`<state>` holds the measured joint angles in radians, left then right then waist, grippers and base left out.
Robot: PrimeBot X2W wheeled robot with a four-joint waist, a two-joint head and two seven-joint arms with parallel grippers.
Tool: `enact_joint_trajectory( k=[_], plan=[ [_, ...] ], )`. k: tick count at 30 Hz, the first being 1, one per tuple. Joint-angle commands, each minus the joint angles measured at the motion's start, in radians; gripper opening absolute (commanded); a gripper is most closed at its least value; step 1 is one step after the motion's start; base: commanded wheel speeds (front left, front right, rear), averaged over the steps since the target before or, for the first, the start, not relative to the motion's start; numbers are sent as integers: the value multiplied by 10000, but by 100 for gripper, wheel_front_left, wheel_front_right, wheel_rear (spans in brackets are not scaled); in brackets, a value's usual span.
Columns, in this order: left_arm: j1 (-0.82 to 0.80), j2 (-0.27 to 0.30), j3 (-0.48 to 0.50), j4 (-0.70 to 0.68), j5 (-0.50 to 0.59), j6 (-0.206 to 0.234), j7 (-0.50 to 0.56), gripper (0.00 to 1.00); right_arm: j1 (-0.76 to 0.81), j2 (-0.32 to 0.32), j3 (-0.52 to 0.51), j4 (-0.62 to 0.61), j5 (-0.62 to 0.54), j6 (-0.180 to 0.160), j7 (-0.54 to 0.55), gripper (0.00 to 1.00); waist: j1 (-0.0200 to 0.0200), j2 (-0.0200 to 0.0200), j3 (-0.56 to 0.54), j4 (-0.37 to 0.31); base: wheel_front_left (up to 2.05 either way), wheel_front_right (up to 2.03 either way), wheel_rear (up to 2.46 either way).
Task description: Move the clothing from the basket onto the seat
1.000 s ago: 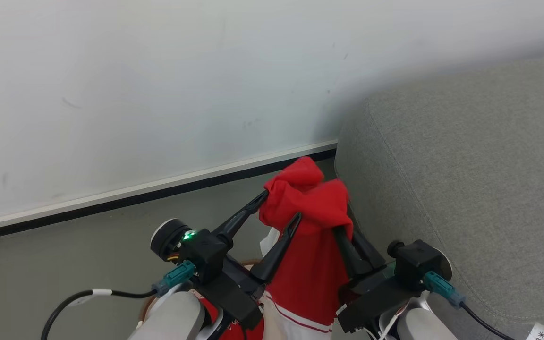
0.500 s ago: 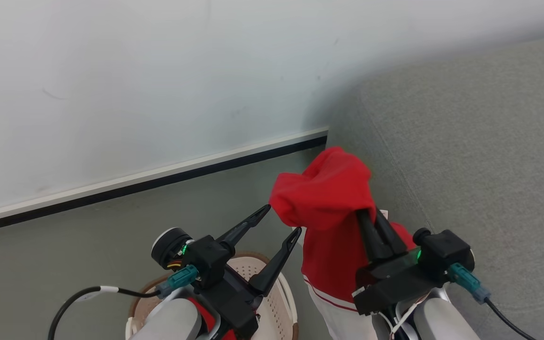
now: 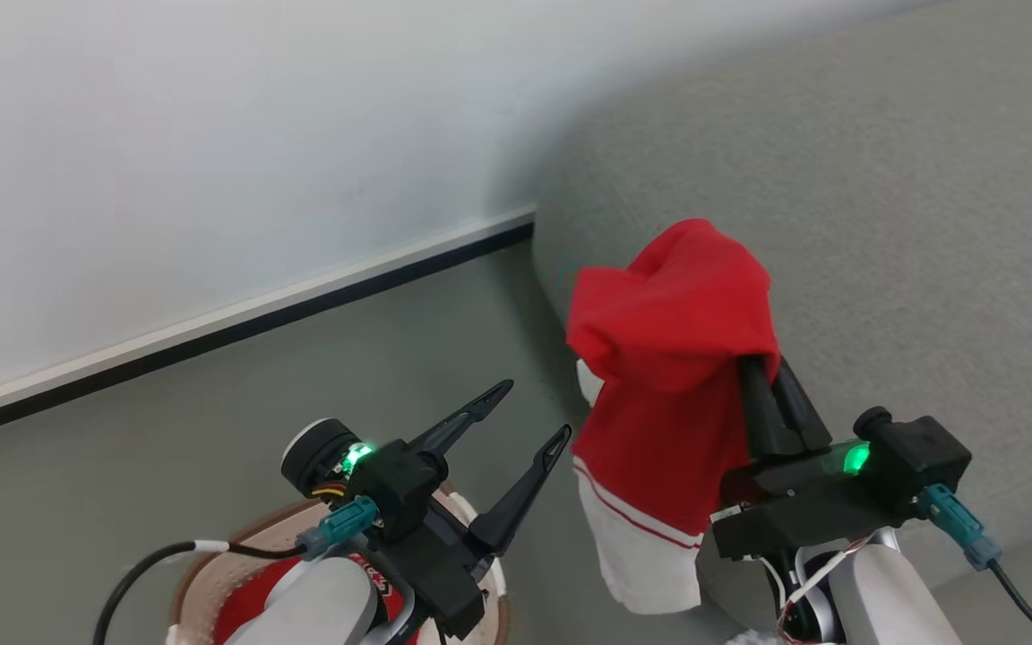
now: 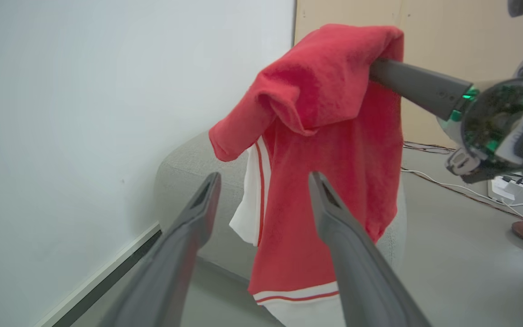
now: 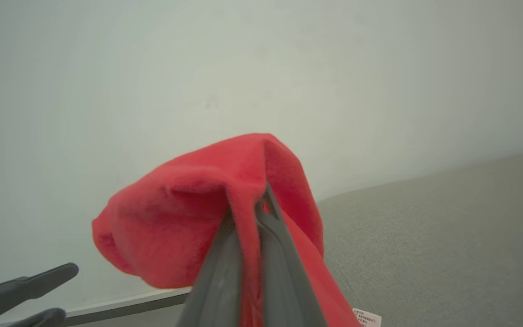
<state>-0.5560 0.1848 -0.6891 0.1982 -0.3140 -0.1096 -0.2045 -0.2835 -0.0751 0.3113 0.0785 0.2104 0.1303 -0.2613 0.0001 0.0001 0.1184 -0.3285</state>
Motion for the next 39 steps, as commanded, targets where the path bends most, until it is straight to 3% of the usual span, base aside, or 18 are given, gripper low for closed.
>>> enact_joint_trajectory(
  k=[1, 15, 30, 35, 39],
  plan=[
    [-94, 100, -79, -37, 122, 28, 40, 100, -3, 48, -103, -138, -60, 6, -47, 0, -1, -1, 393, -680, 0, 0, 0],
    [-320, 294, -424, -243, 124, -14, 263, 100, 339, 214, -541, -678, -126, 6, -47, 0, -1, -1, 904, -2102, 0, 0, 0],
    [-926, 435, -1035, -154, -133, -154, 481, 100, 194, 253, -1079, -1142, -49, 8, -47, 0, -1, -1, 1691, -2205, 0, 0, 0],
    [-1307, 855, -1109, -577, 159, -130, 879, 100, -1064, 254, -1222, -1358, 516, 6, -47, 0, -1, -1, 2565, -2227, 0, 0, 0],
    [-1602, 1131, -1126, -1098, 351, -86, 1261, 100, -2400, 211, -1951, -1494, 754, 6, -45, 0, -1, -1, 3307, -1986, 0, 0, 0]
  ],
)
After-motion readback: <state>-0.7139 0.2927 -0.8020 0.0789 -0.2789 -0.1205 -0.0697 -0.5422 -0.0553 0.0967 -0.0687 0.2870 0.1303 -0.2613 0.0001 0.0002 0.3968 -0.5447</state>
